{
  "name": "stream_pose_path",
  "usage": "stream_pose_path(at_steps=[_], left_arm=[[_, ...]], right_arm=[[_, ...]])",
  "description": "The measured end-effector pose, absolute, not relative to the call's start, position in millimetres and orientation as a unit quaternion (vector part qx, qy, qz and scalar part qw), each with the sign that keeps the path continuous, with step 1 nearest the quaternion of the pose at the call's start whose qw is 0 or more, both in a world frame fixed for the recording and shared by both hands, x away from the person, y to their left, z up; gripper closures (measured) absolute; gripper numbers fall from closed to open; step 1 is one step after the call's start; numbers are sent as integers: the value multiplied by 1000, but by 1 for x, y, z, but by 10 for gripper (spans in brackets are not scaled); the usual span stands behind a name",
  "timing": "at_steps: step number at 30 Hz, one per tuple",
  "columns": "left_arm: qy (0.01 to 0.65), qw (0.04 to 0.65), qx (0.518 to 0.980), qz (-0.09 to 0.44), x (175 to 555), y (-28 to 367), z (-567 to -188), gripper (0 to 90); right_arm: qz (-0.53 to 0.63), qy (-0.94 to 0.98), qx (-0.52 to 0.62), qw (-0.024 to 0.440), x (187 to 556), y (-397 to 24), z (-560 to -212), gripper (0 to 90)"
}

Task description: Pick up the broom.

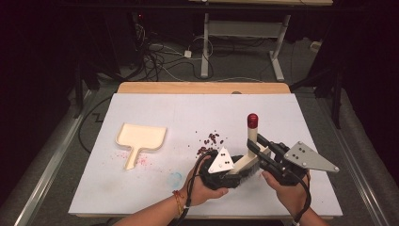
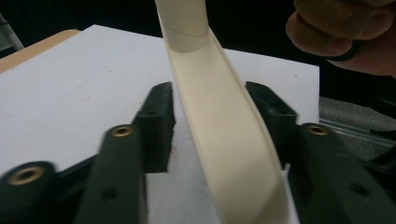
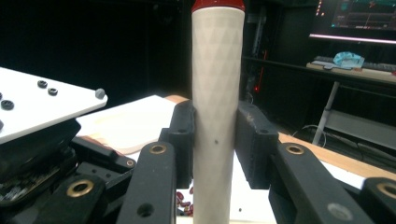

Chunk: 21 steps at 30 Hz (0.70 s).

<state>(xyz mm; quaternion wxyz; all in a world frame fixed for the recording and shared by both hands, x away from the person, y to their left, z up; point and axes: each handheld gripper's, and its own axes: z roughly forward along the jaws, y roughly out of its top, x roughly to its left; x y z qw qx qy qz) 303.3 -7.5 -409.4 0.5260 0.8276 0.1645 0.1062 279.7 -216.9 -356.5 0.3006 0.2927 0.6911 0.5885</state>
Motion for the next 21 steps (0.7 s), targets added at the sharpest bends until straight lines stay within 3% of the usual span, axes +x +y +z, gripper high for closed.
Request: stream_pose_path(at_steps=[4, 12, 15, 21], left_arm=[[171, 520, 828, 119, 307, 0, -410, 642], [137, 497, 852, 93, 313, 25, -401, 658], [119, 482, 864, 82, 312, 37, -400, 659], [103, 468, 874, 74, 310, 63, -406, 659]], right_arm=[[591, 689, 294, 300, 279, -219, -356, 698], [582, 711, 257, 298, 277, -217, -353, 656], [575, 732, 232, 283, 279, -216, -352, 614], [534, 806, 159, 203, 297, -219, -364, 518]])
